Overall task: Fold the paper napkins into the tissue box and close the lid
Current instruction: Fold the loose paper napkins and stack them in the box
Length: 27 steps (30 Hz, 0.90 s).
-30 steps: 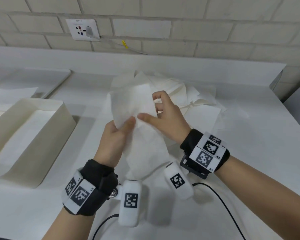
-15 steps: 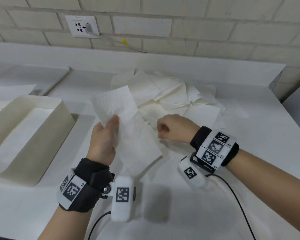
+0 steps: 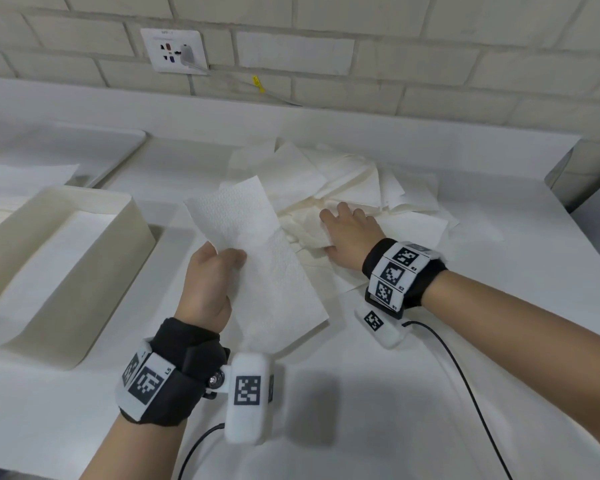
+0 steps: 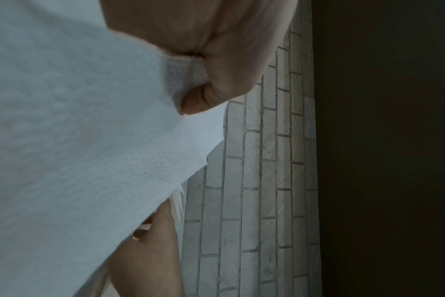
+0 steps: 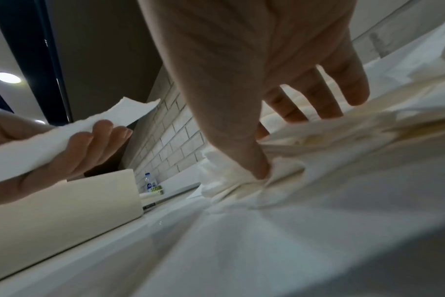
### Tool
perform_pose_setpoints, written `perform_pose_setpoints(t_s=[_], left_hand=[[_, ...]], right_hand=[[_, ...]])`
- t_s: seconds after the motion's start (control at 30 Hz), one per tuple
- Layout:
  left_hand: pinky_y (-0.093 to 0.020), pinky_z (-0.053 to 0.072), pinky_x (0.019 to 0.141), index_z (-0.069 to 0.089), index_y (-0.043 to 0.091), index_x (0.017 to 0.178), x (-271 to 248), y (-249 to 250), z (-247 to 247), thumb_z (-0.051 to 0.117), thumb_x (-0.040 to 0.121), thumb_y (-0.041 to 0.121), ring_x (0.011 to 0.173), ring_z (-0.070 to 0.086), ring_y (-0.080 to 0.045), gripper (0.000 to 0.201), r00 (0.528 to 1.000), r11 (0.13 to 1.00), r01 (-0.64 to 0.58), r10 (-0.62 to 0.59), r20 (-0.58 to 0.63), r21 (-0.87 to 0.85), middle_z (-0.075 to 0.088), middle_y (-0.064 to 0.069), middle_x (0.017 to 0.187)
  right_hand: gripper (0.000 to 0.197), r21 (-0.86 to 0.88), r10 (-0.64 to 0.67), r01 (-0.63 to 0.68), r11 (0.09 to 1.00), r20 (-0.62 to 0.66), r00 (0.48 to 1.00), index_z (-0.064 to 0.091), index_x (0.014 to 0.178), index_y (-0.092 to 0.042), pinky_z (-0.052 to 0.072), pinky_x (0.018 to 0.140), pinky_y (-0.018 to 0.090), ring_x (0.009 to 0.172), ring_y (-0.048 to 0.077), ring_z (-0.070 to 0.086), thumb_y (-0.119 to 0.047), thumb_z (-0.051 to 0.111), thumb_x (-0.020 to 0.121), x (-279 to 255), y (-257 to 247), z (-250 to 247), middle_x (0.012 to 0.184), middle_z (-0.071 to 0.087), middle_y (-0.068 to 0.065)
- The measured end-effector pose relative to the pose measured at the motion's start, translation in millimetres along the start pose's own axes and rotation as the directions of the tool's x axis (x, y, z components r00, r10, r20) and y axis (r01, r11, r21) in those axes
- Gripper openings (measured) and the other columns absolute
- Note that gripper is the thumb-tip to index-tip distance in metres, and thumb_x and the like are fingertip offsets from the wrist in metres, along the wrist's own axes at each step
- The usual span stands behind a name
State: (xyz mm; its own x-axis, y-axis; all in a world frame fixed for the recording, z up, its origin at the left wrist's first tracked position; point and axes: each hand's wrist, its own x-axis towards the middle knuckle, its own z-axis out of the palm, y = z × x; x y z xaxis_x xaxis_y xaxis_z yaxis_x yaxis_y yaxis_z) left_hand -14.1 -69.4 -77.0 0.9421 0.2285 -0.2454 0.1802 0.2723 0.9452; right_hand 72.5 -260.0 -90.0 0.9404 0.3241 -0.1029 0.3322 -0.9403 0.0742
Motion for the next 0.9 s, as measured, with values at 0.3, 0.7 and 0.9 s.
perform_pose_setpoints(t_s=[0.3, 0.7, 0.9], left_hand=[[-0.027, 0.048, 0.064, 0.055, 0.012, 0.109, 3, 1, -2, 0.045, 0.088, -0.011, 0.079, 0.062, -0.017, 0.033, 0.998, 0.998, -0.064, 0.064, -0.004, -0.011, 0.064, 0.001, 0.092], [-0.028, 0.048, 0.097, 0.033, 0.052, 0.134, 3, -2, -6, 0.046, 0.081, -0.02, 0.128, 0.047, -0.012, 0.091, 0.937, 0.932, -0.35, 0.347, 0.042, 0.093, 0.033, 0.009, 0.149], [-0.025, 0.047, 0.078, 0.068, 0.036, 0.1, 5, -6, -10, 0.047, 0.084, -0.014, 0.092, 0.058, -0.016, 0.057, 0.966, 0.962, -0.256, 0.258, -0.004, 0.1, 0.062, 0.001, 0.125]], right_hand=[[0.03, 0.218, 0.011, -0.018, 0.976, 0.032, 0.999, 0.067, 0.106, -0.009, 0.048, 0.086, 0.038, 0.105, 0.028, 0.057, -0.027, 0.045, 0.097, 2, 21, -19, 0.111, 0.063, 0.01], [0.024, 0.297, 0.032, 0.044, 0.954, -0.247, 0.968, 0.06, 0.1, -0.001, 0.037, 0.07, 0.03, 0.094, 0.027, 0.054, -0.016, 0.041, 0.097, -7, 24, -26, 0.1, 0.054, 0.009], [0.015, 0.453, 0.081, 0.217, 0.865, -0.553, 0.83, 0.068, 0.093, 0.001, 0.04, 0.076, 0.032, 0.089, 0.028, 0.057, -0.01, 0.058, 0.089, -16, 24, -28, 0.095, 0.06, 0.013]])
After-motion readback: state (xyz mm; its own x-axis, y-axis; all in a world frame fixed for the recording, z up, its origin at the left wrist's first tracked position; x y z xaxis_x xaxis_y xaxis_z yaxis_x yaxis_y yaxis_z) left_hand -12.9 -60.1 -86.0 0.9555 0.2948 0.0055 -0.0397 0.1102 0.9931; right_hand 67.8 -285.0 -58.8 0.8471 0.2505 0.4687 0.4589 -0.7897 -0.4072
